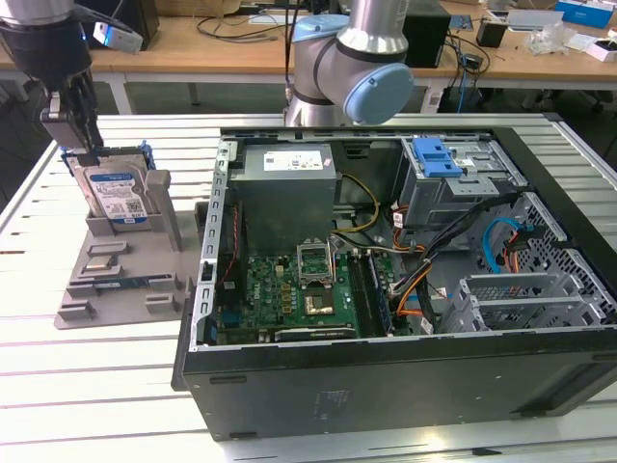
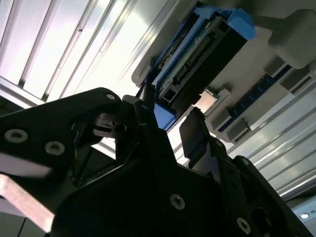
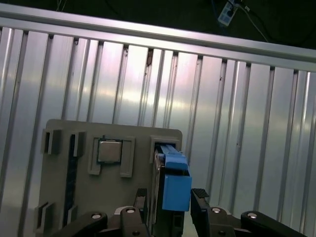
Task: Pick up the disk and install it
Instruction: 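Pick up the disk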
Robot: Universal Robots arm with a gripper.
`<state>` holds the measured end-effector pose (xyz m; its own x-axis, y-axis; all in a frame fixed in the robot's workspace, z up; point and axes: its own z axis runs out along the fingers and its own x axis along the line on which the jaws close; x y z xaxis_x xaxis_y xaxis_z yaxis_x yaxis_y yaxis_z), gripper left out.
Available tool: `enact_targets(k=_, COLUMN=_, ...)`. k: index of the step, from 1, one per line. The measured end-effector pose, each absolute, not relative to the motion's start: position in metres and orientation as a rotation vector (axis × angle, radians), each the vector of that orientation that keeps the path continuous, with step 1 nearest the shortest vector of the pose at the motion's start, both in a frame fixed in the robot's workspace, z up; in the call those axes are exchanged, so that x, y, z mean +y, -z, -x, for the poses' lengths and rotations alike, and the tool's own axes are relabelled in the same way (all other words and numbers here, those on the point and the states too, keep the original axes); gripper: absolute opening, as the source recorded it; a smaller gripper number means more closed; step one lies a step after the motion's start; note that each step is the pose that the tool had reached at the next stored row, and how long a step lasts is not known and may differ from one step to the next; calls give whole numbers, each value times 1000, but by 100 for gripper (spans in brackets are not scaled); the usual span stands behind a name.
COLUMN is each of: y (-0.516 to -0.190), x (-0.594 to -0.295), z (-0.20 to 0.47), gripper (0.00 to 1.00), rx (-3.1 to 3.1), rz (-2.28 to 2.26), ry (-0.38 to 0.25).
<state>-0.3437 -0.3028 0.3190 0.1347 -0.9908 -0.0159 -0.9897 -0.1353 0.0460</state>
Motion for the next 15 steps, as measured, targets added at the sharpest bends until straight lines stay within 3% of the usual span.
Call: enact_targets(k=15, y=-295, x=-303, z=347, gripper=48, rx=-2049, rz=-2348, ry=66)
